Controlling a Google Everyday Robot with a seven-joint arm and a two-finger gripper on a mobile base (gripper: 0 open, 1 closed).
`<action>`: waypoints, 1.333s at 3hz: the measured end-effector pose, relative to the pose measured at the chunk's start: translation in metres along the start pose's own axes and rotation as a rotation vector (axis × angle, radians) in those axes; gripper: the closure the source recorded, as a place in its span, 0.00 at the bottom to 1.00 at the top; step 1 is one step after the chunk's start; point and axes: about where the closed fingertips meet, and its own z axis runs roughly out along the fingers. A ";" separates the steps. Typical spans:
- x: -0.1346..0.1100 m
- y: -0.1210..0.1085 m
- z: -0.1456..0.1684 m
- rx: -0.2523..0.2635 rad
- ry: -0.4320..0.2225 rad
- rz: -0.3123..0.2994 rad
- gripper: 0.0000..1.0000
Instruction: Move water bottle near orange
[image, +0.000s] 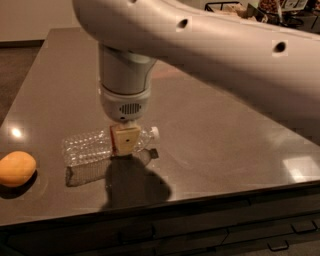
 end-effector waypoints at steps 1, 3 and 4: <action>-0.019 -0.006 0.010 -0.013 0.001 -0.015 0.77; -0.043 -0.013 0.028 -0.047 -0.017 -0.018 0.31; -0.046 -0.013 0.034 -0.029 -0.024 -0.015 0.07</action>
Offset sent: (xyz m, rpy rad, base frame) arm 0.0030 0.0525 -0.0193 0.0014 0.0574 0.0232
